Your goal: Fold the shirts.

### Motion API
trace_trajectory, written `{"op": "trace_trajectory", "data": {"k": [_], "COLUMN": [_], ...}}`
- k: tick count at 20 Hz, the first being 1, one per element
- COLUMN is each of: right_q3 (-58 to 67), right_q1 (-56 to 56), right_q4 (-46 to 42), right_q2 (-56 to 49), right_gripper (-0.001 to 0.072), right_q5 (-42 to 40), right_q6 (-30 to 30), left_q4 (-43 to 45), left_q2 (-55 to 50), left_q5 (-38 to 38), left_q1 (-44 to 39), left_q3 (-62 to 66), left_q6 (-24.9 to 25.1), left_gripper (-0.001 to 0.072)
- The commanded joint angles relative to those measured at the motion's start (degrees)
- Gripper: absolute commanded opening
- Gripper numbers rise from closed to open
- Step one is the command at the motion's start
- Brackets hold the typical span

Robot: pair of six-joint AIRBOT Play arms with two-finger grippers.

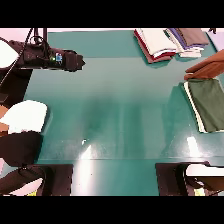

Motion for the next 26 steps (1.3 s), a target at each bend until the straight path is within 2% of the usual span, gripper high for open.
{"op": "trace_trajectory", "data": {"k": [1,8,11,12,14,15,16,17,19,21,24,26], "right_q3": [-2.1,-25.9,-36.9,-40.0,-44.9,-46.6,-46.9,-45.9,-41.3,-36.8,-33.5,-33.2], "right_q1": [-1.0,-11.0,-15.2,-16.2,-18.1,-19.1,-20.3,-21.7,-23.1,-21.8,-13.1,-3.1], "right_q4": [-5.1,-5.7,-11.0,-12.4,-14.1,-14.7,-15.3,-15.2,-14.9,-7.7,5.0,7.3], "right_q2": [2.9,16.7,22.4,23.7,25.3,25.9,25.9,25.9,25.9,25.9,27.5,29.2], "right_gripper": [0.0018,0.0018,0.0022,0.0062,0.0269,0.0412,0.0493,0.0524,0.0524,0.0522,0.0522,0.0521], "right_q5": [3.9,5.5,5.6,5.5,5.2,5.2,5.4,6.1,7.3,7.5,6.3,4.7], "right_q6": [1.1,1.1,1.0,1.0,1.1,1.1,1.1,1.1,3.2,3.8,3.8,3.8], "left_q4": [0.1,0.1,0.1,0.1,0.1,0.1,0.1,0.1,0.1,0.1,0.1,0.1], "left_q2": [0.0,0.0,0.0,0.0,0.0,0.0,0.0,0.0,0.0,0.0,0.0,0.0], "left_q5": [-1.1,-1.9,-1.9,-1.9,-2.2,-2.4,-2.4,-2.4,-2.3,-2.2,-1.2,-1.4], "left_q1": [0.0,0.0,0.0,0.0,0.0,0.0,0.0,0.0,0.0,0.0,0.0,0.0], "left_q3": [0.0,0.0,0.0,0.0,0.0,0.0,0.0,0.0,0.0,0.0,0.0,0.0], "left_q6": [0.6,1.6,1.7,2.3,3.1,3.1,3.1,3.1,3.1,3.1,3.1,3.1], "left_gripper": [0.0024,0.0023,0.0023,0.0023,0.0023,0.0024,0.0023,0.0023,0.0024,0.0024,0.0024,0.0024]}}
